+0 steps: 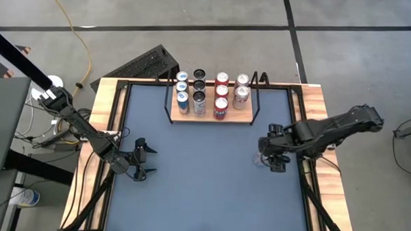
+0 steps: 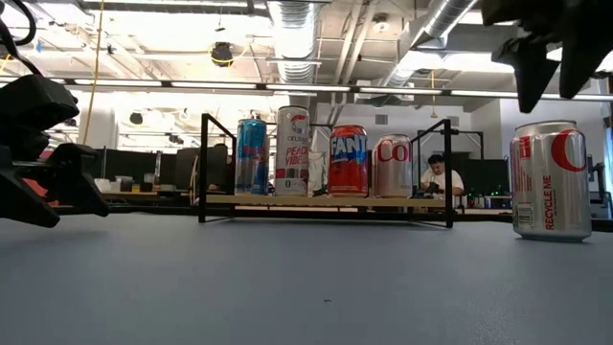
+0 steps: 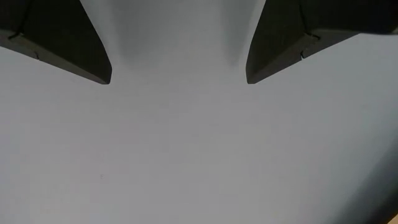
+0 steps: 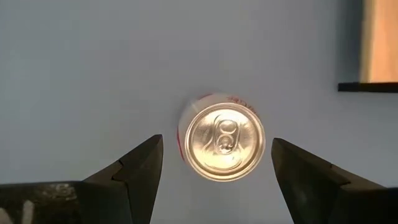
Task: Place canned beverage on shelf
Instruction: Put the red-silver soda can on the shelf aligned with the other red-silver soda cans
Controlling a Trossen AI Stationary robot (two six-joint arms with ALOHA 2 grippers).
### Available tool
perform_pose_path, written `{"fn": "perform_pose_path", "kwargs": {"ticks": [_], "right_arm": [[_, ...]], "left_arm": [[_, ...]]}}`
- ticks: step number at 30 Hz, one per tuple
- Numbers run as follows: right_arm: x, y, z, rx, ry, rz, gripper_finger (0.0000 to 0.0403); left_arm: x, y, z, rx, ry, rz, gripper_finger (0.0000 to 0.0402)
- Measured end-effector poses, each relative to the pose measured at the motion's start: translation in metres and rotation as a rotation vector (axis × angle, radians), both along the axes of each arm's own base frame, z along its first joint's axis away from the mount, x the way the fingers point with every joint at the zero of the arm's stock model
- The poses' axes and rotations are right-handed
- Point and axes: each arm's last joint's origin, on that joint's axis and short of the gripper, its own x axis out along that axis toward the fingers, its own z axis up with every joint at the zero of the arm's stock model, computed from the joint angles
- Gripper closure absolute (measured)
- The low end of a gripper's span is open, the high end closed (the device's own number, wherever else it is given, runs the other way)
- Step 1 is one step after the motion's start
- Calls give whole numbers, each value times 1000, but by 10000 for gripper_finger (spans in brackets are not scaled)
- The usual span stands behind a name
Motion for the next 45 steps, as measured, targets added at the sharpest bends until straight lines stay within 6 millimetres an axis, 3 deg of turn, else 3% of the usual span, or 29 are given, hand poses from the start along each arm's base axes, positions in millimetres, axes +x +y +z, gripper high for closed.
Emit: {"fn": "perform_pose_path", "kwargs": {"ticks": [19, 24, 33, 45], "right_arm": [[10, -11, -9, 53, 80, -47, 116], [14, -14, -13, 45, 102, -50, 100], [28, -11, -30, 23, 195, -34, 77], [43, -8, -55, 17, 323, -62, 88]], "left_arm": [[0, 0, 0, 5, 5, 0, 40], [0, 0, 0, 4, 5, 0, 40], [0, 0, -1, 5, 7, 0, 40], [0, 0, -1, 6, 7, 0, 40]]}}
